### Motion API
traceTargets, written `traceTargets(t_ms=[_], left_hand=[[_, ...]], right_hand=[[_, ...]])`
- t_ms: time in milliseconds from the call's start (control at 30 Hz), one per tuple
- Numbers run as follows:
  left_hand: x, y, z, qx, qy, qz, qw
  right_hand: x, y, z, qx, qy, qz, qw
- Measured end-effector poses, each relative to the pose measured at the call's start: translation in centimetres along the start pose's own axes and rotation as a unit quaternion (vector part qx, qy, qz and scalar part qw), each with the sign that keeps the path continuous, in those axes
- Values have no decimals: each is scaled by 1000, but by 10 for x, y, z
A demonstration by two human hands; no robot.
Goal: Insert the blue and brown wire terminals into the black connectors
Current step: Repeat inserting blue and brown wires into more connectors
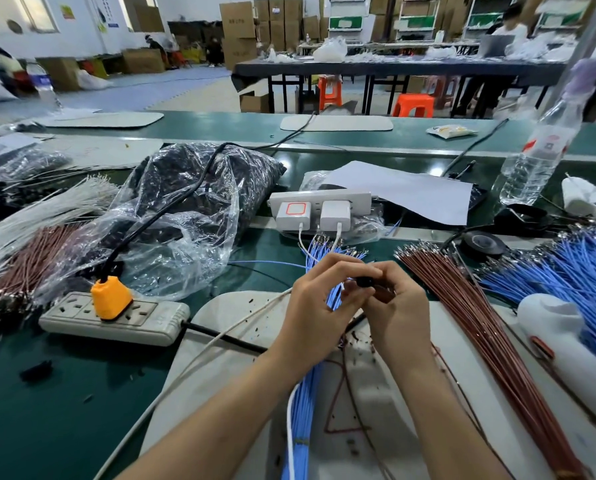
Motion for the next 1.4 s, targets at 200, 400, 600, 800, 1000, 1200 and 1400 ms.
traceTargets(t_ms=[200,400,600,800,1000,1200,1400], left_hand=[[-1,2,0,-4,2,-2,1000],[0,5,-1,-26,-1,-11,1000],[1,5,0,-23,-3,-6,1000],[0,5,0,-19,-8,-23,1000],[-1,3,-1,-6,1,-10,1000],[-1,-1,0,8,-17,-26,999],[-2,-1,1,3,-9,-44,999]], right_hand=[[0,0,0,-7,-1,-5,1000],[-1,-1,0,-21,-17,-1,1000],[0,-1,1,-31,-19,0,999],[0,-2,0,-49,-11,-10,999],[1,-5,0,-76,-17,-55,995],[3,3,-4,-139,-61,-30,988],[2,5,-6,-164,-64,-47,983]])
Point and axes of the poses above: each hand's wrist, its own z-axis towards the middle knuckle, its own x-axis out of the palm, y = z × x, the point moved 1 cm from there along z, towards the middle knuckle, and after that the axes turned 9 degrees about z, right-handed, at the moved point
